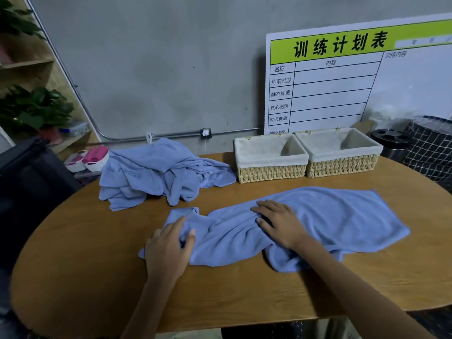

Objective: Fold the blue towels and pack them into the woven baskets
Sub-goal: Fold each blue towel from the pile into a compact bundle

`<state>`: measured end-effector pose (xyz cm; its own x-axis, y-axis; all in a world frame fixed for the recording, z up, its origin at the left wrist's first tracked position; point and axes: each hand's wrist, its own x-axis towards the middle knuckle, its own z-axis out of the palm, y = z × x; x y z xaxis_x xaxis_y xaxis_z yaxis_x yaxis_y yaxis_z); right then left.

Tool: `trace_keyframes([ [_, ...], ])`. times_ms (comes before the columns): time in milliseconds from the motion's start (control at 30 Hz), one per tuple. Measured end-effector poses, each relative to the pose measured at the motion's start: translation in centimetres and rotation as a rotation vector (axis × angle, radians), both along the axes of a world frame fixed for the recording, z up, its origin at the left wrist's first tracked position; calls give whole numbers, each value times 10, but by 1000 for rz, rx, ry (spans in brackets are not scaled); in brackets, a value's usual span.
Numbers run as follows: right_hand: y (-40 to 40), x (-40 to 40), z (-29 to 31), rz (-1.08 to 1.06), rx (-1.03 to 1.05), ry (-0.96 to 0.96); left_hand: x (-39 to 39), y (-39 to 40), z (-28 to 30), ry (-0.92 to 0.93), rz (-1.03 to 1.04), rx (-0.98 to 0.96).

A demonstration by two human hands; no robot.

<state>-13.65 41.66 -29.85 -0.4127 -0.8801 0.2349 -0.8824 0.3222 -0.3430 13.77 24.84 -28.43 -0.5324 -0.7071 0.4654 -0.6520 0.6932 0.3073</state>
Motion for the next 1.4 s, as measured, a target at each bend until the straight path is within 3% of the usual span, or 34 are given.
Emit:
trace_keyframes([
  [133, 4, -6, 4, -24, 29, 38, 9, -8, 5, 65, -1, -9],
  [267, 8, -3, 7, -19, 64, 67, 8, -18, 4, 37, -10, 117],
  [433, 12, 1, 8, -66, 70, 97, 6, -38, 26, -199, 150, 35],
  [567, 3, 3, 16, -81, 140, 148, -9, -34, 15, -68, -63, 58],
  [733, -10, -3, 18, -92, 170, 108, -20, -40, 1, -10, -144, 96],
  [900, -7, -4, 10, -73, 33, 113, 5, -33, 5, 219, -177, -120],
  [1033, -4, -3, 6, -65, -135, 216, 17, -28, -2, 185, -221, -189],
  [1167, -3, -4, 2, -35, -96, 143, 26, -29, -5, 164, -334, -196],
  [1400, -4, -5, 6, -36, 60, 112, 31, -54, -6, -116, -386, 25],
])
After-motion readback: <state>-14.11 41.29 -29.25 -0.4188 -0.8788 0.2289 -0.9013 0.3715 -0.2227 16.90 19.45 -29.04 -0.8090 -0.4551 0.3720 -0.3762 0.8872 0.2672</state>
